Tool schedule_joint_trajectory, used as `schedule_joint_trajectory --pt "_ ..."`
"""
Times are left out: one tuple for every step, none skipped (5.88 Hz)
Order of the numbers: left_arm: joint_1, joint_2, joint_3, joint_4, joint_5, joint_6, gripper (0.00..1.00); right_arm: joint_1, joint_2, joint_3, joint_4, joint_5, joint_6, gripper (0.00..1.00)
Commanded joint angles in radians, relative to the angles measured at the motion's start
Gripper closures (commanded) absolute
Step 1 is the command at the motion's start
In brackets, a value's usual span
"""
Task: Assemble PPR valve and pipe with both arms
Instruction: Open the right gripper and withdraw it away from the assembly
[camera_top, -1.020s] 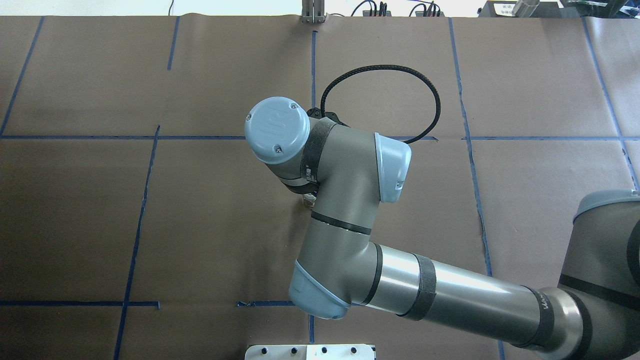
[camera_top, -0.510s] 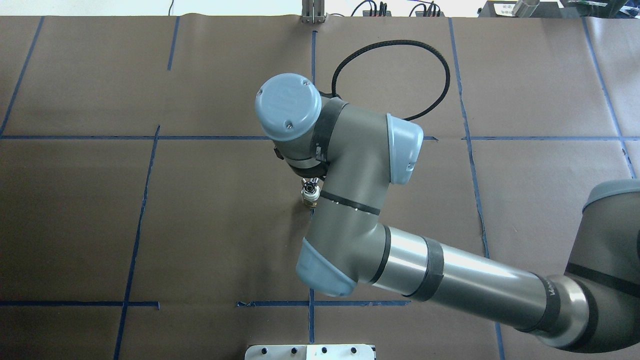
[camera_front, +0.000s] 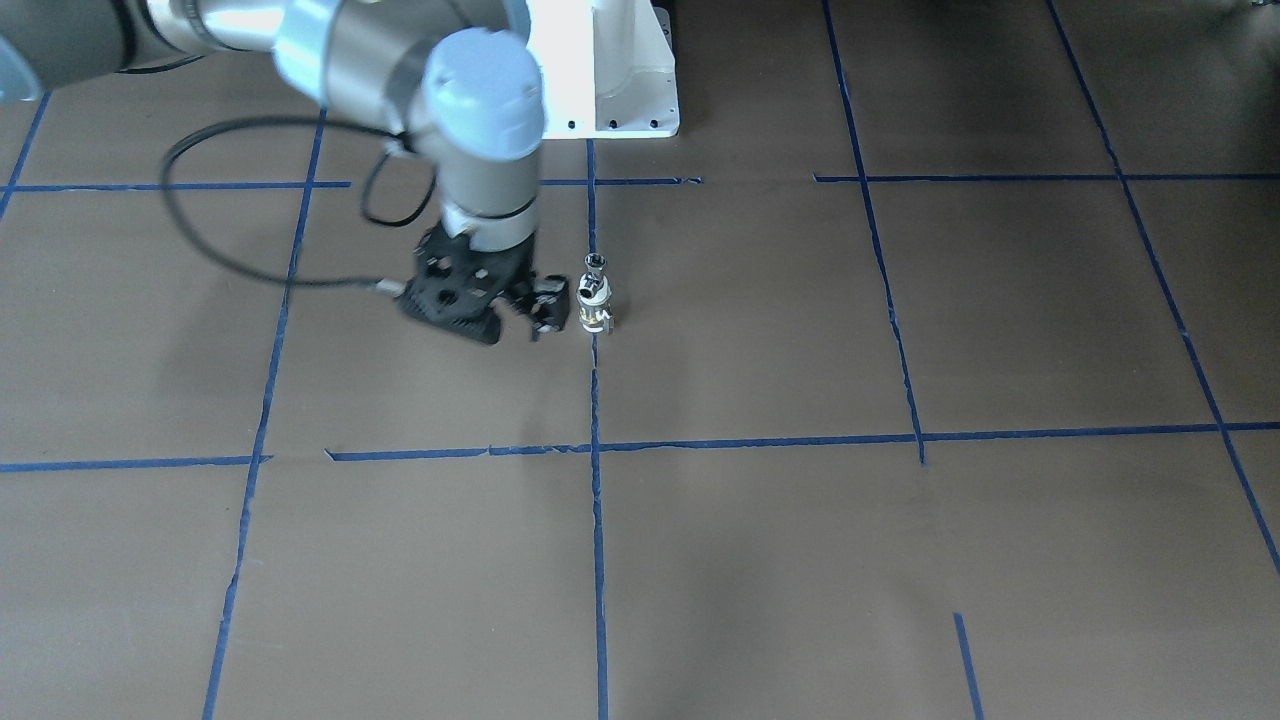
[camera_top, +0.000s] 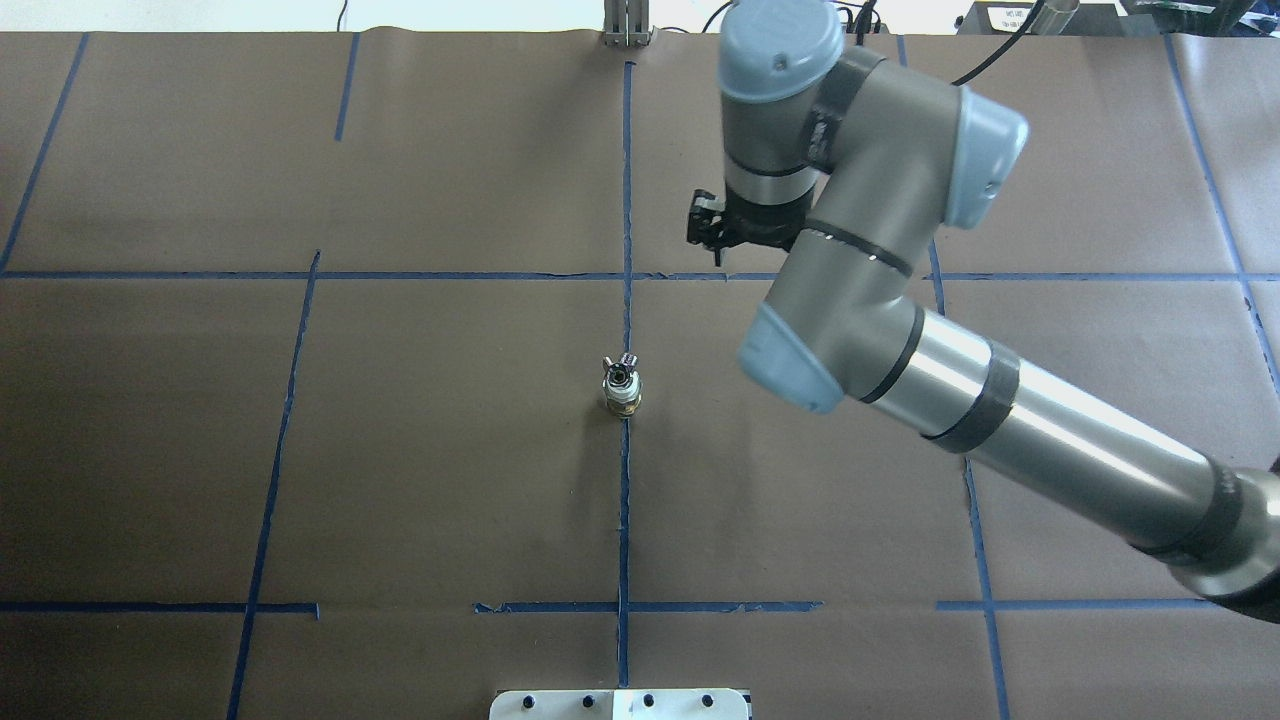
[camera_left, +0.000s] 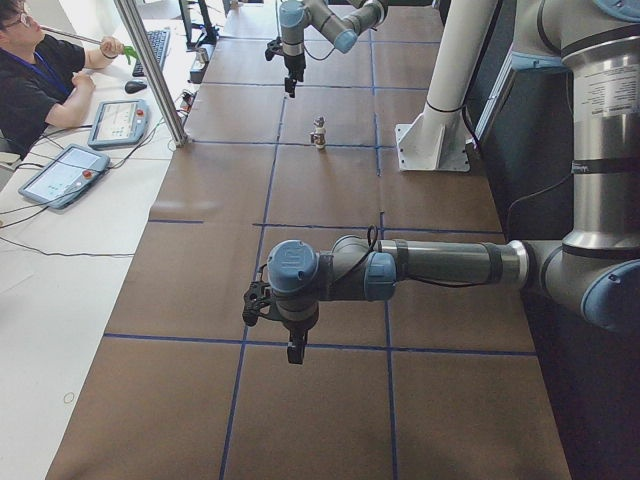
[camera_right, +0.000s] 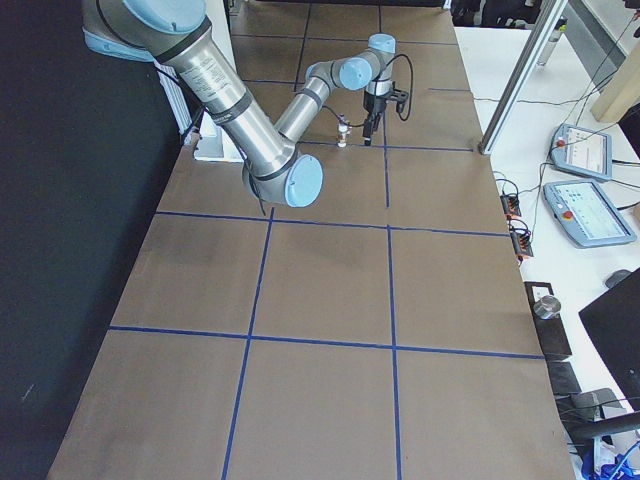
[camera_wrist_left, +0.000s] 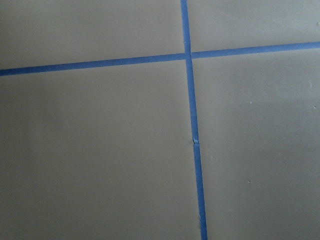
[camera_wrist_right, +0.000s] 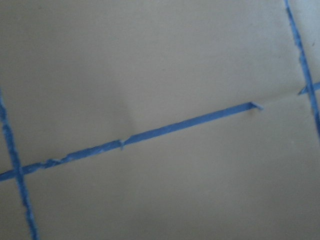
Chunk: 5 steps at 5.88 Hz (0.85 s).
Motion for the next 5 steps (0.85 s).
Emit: schedule_joint_trajectory --pt "0.001 0.010 0.029 0.003 0.000 0.002 0.00 0.198 -0.134 0.007 0.000 0.120 -0.384 0.00" --pt "0.003 0.001 0.027 -0.019 0.000 -0.003 0.00 0.275 -0.262 0.038 0.005 0.142 -0.613 0.00" --pt "0.001 0.007 0.006 -0.024 0.003 -0.001 0.00 0.370 -0.344 0.045 0.003 0.172 -0.813 0.00" --pt "0.001 0.012 0.006 -0.024 0.011 -0.001 0.00 0.467 -0.440 0.046 0.005 0.221 -1.013 0.00" --pt "0.003 0.013 0.007 -0.024 0.012 0.000 0.00 0.553 -0.567 0.046 0.017 0.269 -1.229 0.00"
